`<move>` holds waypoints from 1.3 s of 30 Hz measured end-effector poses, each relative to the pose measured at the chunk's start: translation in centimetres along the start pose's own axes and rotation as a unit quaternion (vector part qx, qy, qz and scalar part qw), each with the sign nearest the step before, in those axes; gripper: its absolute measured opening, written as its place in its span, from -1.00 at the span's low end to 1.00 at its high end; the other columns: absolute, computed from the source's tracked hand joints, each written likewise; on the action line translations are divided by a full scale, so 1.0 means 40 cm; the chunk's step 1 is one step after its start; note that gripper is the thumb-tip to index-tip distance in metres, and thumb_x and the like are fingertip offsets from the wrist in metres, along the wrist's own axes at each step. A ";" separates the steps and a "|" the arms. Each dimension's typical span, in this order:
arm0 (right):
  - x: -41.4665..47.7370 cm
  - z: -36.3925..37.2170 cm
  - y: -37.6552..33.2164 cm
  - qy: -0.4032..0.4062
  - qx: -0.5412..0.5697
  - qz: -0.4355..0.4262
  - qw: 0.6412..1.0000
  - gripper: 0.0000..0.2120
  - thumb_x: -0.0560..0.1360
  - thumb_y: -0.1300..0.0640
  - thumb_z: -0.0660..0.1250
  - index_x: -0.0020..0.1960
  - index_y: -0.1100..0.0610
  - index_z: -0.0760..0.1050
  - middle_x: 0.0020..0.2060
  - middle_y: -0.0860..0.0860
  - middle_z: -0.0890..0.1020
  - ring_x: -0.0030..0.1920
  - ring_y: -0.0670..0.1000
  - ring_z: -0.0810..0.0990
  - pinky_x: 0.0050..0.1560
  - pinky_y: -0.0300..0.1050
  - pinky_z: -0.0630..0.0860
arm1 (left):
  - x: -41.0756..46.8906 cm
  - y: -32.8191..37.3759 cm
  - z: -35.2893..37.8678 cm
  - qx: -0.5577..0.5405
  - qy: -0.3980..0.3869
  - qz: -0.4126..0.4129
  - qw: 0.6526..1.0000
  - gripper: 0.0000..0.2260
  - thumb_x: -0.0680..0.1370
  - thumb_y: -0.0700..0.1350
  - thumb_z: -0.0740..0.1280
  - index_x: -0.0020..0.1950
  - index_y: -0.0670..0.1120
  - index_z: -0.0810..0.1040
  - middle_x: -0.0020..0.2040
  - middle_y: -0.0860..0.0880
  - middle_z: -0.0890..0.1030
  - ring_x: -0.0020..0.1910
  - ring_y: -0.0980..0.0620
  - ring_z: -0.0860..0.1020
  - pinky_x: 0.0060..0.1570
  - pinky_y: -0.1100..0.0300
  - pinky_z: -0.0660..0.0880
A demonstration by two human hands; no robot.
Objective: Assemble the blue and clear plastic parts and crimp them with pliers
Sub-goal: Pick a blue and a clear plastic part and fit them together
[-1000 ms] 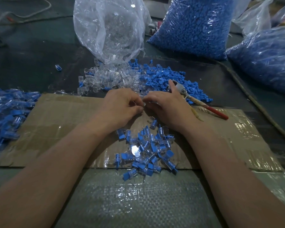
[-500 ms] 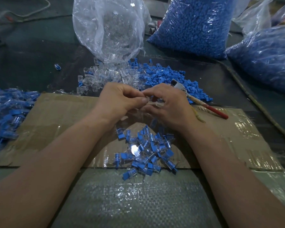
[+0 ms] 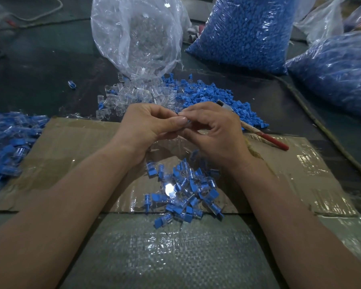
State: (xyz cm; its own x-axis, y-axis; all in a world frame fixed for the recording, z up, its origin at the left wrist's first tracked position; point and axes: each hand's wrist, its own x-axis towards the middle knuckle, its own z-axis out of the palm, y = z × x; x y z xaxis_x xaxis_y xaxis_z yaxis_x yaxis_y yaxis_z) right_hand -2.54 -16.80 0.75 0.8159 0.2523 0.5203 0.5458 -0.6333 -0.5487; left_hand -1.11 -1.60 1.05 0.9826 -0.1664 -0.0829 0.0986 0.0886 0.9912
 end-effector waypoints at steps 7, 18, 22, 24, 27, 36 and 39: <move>-0.002 0.001 -0.005 0.027 0.050 0.022 0.998 -0.83 0.36 0.24 0.46 -0.06 0.22 0.61 -0.11 0.06 0.61 -0.19 -0.06 0.59 -0.15 -0.30 0.56 | 0.002 0.007 -0.002 -0.058 0.014 -0.012 0.998 -0.95 0.21 -0.20 0.42 -0.38 -0.16 0.60 -0.44 -0.03 0.61 -0.43 0.09 0.60 -0.40 0.34 0.52; -0.007 -0.006 -0.002 0.081 0.130 0.131 0.979 -0.79 0.35 0.26 0.46 -0.04 0.07 0.60 -0.21 -0.15 0.62 -0.18 -0.17 0.62 -0.12 -0.31 0.56 | 0.006 0.001 -0.004 -0.005 0.000 0.000 1.000 -0.87 0.34 -0.38 0.37 -0.19 -0.19 0.57 -0.42 -0.01 0.63 -0.38 0.08 0.62 -0.34 0.31 0.56; -0.006 -0.008 -0.010 0.082 0.132 0.120 0.981 -0.80 0.39 0.30 0.42 -0.02 0.09 0.58 -0.25 -0.14 0.61 -0.22 -0.13 0.63 -0.15 -0.27 0.58 | 0.005 0.000 -0.003 -0.007 0.000 0.000 1.000 -0.86 0.34 -0.39 0.38 -0.18 -0.19 0.56 -0.41 -0.03 0.63 -0.36 0.03 0.63 -0.35 0.27 0.58; -0.006 -0.008 -0.012 0.075 0.128 0.115 0.982 -0.81 0.40 0.29 0.42 -0.02 0.11 0.59 -0.26 -0.14 0.61 -0.23 -0.12 0.64 -0.14 -0.25 0.59 | 0.005 0.001 -0.002 -0.009 -0.001 0.005 1.000 -0.87 0.36 -0.40 0.38 -0.18 -0.20 0.55 -0.41 -0.04 0.63 -0.36 0.03 0.63 -0.35 0.28 0.57; -0.006 -0.006 -0.013 0.057 0.083 0.103 0.990 -0.85 0.40 0.26 0.43 -0.03 0.16 0.61 -0.27 -0.20 0.57 -0.24 -0.25 0.59 -0.16 -0.38 0.52 | 0.002 0.001 0.000 -0.006 -0.006 0.014 1.000 -0.86 0.35 -0.39 0.38 -0.19 -0.20 0.55 -0.39 -0.04 0.63 -0.35 0.04 0.63 -0.32 0.28 0.57; -0.008 -0.010 -0.011 0.053 -0.043 0.066 0.995 -0.95 0.41 0.19 0.43 -0.16 0.17 0.63 -0.31 0.01 0.64 -0.30 -0.02 0.59 -0.27 0.01 0.57 | -0.013 0.008 0.009 0.006 -0.027 0.035 0.999 -0.87 0.29 -0.35 0.40 -0.24 -0.16 0.56 -0.38 -0.01 0.63 -0.34 0.09 0.63 -0.30 0.32 0.54; -0.009 -0.012 -0.010 0.037 -0.064 0.052 0.996 -0.93 0.42 0.18 0.39 -0.17 0.17 0.63 -0.34 0.03 0.64 -0.34 0.00 0.58 -0.29 0.06 0.55 | -0.014 0.008 0.008 0.015 -0.024 0.045 0.999 -0.86 0.34 -0.37 0.39 -0.25 -0.14 0.57 -0.36 -0.01 0.63 -0.33 0.09 0.62 -0.26 0.31 0.56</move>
State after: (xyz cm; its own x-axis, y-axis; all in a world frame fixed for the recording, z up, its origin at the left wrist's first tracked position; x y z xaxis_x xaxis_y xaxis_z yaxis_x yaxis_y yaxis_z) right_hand -3.13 -16.98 1.11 0.8481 0.1282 0.5141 0.4257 -0.7425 -0.5171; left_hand -1.68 -1.81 1.44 0.9784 -0.2062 0.0102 0.0056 0.0762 0.9971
